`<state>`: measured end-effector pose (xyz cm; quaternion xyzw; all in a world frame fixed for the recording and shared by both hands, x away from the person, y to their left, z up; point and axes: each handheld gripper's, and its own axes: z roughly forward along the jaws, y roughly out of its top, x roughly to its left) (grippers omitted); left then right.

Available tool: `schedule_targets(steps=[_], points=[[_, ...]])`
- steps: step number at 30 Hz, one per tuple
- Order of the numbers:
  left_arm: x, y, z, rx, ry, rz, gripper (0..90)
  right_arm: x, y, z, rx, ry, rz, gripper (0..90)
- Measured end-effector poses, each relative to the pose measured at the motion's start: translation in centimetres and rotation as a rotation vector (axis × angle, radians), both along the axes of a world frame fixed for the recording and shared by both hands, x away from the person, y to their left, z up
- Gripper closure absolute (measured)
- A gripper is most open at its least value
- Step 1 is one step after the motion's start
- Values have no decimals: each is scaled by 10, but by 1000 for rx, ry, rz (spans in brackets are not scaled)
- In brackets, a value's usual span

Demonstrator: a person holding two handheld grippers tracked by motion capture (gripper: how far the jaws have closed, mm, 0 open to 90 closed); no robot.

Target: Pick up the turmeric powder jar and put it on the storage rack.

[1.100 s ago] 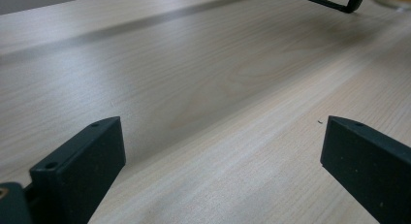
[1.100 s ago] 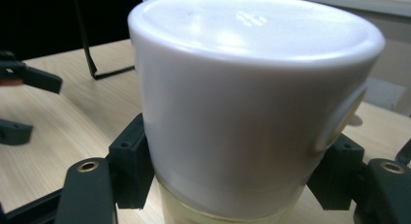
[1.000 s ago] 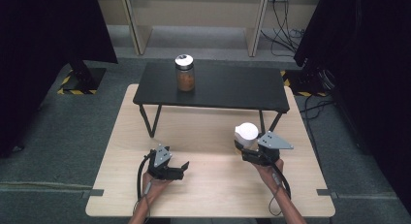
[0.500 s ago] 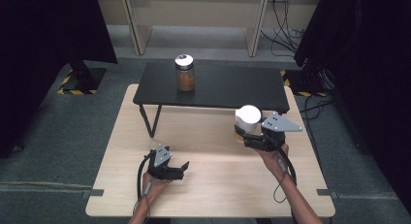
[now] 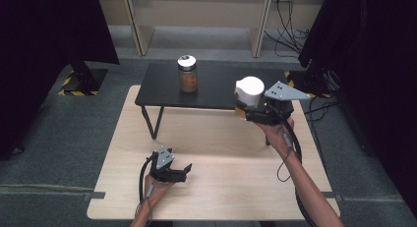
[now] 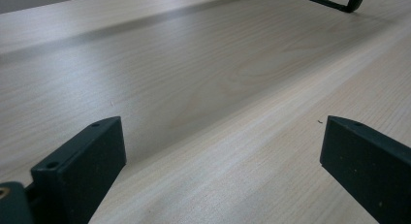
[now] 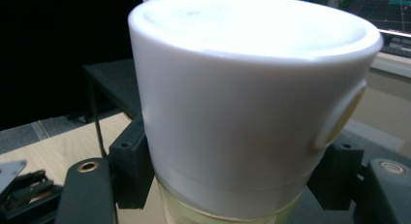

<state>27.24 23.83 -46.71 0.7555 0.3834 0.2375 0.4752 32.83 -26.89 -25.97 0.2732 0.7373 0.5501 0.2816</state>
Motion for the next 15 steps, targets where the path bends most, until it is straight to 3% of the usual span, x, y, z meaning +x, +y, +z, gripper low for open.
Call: schedule_targets(steps=[7, 15], points=[[0, 0, 0, -2, 2, 0, 17, 24, 10, 18, 3, 20, -40, 307], [1, 1, 0, -7, 7, 1, 17, 52, 26, 22, 11, 53, -83, 307]])
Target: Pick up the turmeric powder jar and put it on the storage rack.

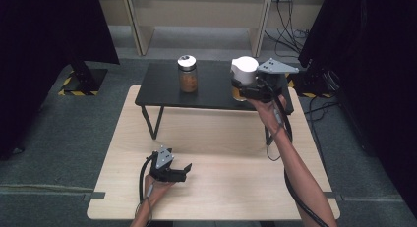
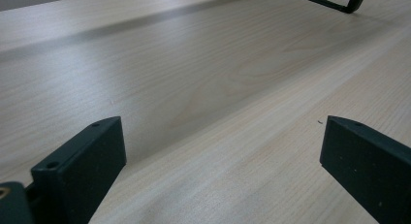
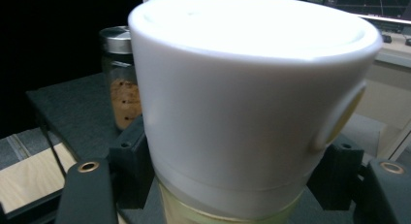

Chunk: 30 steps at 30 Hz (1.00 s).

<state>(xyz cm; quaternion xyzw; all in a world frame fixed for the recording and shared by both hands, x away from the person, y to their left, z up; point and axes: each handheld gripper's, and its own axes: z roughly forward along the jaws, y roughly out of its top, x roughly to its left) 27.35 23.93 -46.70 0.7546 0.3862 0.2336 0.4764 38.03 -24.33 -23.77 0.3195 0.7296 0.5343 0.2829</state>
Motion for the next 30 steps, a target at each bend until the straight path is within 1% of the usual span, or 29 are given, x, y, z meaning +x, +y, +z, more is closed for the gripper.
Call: schedule_targets(steps=[1, 2, 5, 8, 11, 13, 15, 18, 19, 20, 22, 24, 30], points=[[0, 0, 0, 0, 0, 0, 17, 0, 0, 0, 0, 0, 0, 307], [0, 0, 0, 3, 1, -1, 17, 5, 5, 1, -1, 5, -10, 307], [0, 0, 0, 2, 1, -1, 17, 14, 10, 3, 8, 16, -31, 308], [0, 0, 0, -1, 0, -1, 17, 22, 12, 3, 30, 31, -55, 307], [0, 0, 0, -3, -1, -1, 17, 28, 17, 5, 23, 39, -76, 308], [0, 1, 0, -3, -1, -1, 17, 29, 19, 6, 19, 41, -82, 308], [0, 1, 0, -4, 0, -1, 17, 35, 22, 7, 18, 48, -97, 307], [0, 1, 0, -4, -1, -1, 17, 40, 28, 7, 2, 54, -123, 308], [0, 1, 0, -4, -1, -1, 17, 40, 28, 7, 2, 54, -123, 308], [0, 1, 0, -4, 0, -1, 17, 44, 29, 7, 3, 64, -145, 308], [0, 1, 0, -4, 0, -2, 17, 47, 30, 7, -2, 74, -167, 308], [1, 1, 0, -5, 0, -2, 17, 49, 31, 7, -9, 77, -184, 308], [1, 1, 0, -5, 0, -2, 17, 52, 32, 5, -2, 87, -222, 308]])
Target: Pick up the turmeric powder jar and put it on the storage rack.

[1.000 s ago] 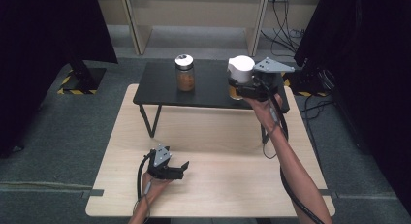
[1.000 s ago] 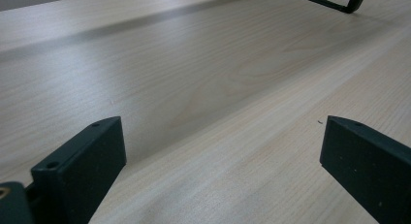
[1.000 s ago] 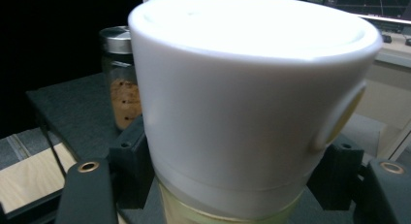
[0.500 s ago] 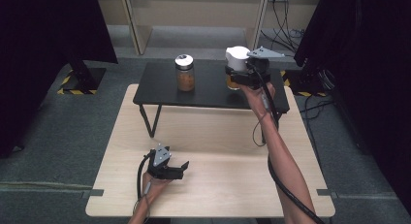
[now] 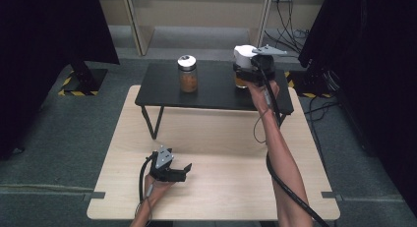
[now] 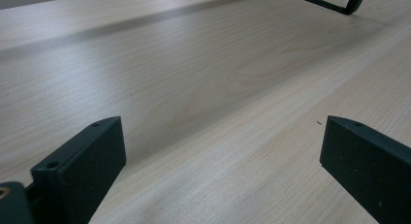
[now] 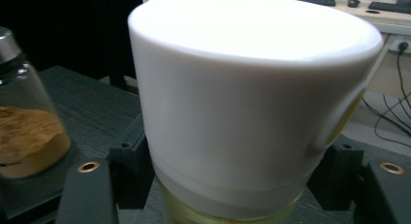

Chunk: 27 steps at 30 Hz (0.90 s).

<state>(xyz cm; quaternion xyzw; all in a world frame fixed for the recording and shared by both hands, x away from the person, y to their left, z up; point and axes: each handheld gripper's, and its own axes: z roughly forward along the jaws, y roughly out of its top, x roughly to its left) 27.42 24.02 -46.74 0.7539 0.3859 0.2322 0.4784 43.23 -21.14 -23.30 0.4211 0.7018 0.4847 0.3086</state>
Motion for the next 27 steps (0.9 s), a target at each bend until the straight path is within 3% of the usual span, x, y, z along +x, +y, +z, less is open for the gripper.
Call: schedule_targets(steps=[8, 11, 17, 19, 20, 22, 27], points=[[0, 0, 0, 0, 0, 1, 17, 1, 1, -2, -34, 12, -58, 307], [0, 0, 0, 0, -1, 1, 18, 1, -2, -5, -18, 6, -61, 307], [0, -1, 0, 1, -1, 1, 17, 2, 0, -2, -39, 12, -59, 293], [0, -1, 0, 1, -1, 1, 17, 4, -2, -1, -38, 22, -48, 249], [0, 0, 0, 1, -1, 1, 17, 9, -5, 2, -31, 44, -25, 155], [0, 0, 0, 1, -1, 1, 17, 9, -7, 1, -44, 37, 2, 74], [0, -1, 0, 3, -2, 1, 17, 7, -13, 0, -59, 17, 61, 26]])
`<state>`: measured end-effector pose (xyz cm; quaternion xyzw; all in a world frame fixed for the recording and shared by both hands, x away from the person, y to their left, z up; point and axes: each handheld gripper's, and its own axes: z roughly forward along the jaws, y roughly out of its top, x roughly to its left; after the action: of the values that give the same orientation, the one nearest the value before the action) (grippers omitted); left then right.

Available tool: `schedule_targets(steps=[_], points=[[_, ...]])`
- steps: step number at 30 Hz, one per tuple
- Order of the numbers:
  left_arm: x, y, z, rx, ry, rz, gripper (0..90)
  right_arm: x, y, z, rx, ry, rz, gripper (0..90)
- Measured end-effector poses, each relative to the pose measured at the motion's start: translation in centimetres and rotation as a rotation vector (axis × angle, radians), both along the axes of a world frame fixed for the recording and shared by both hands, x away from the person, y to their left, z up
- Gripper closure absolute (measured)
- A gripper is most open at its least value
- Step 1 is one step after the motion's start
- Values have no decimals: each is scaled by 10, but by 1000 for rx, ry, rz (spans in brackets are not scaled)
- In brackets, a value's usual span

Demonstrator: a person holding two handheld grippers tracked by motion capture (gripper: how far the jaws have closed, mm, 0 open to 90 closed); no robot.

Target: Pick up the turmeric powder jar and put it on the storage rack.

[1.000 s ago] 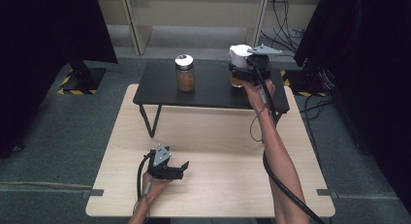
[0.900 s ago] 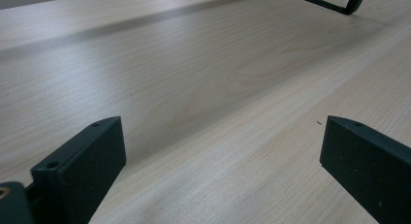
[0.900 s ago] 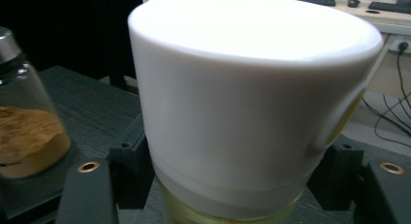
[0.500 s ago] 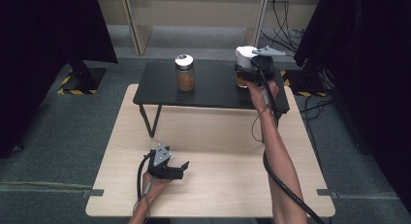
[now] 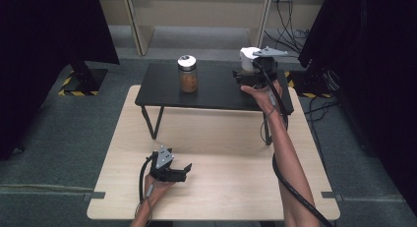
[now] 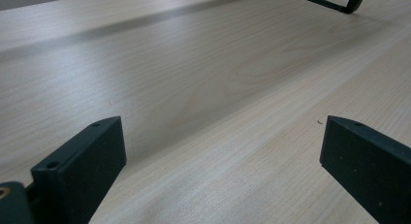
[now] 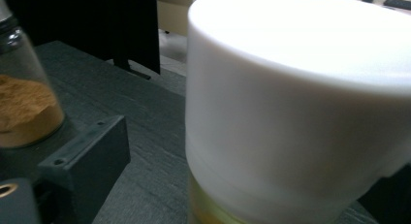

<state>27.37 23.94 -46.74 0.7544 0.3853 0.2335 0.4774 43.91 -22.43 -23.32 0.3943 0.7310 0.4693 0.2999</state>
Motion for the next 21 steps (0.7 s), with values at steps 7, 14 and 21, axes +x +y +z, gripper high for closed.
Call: schedule_targets(steps=[7, 14, 21], points=[[0, 0, 0, 1, 1, 1, 18, -9, -8, -2, -8, -34, 35, 0], [0, 0, 0, 1, 1, 1, 18, -21, -17, 0, -15, -64, 71, 0], [0, -1, 1, 7, 3, 1, 18, -36, -23, 5, 6, -107, 62, 0]])
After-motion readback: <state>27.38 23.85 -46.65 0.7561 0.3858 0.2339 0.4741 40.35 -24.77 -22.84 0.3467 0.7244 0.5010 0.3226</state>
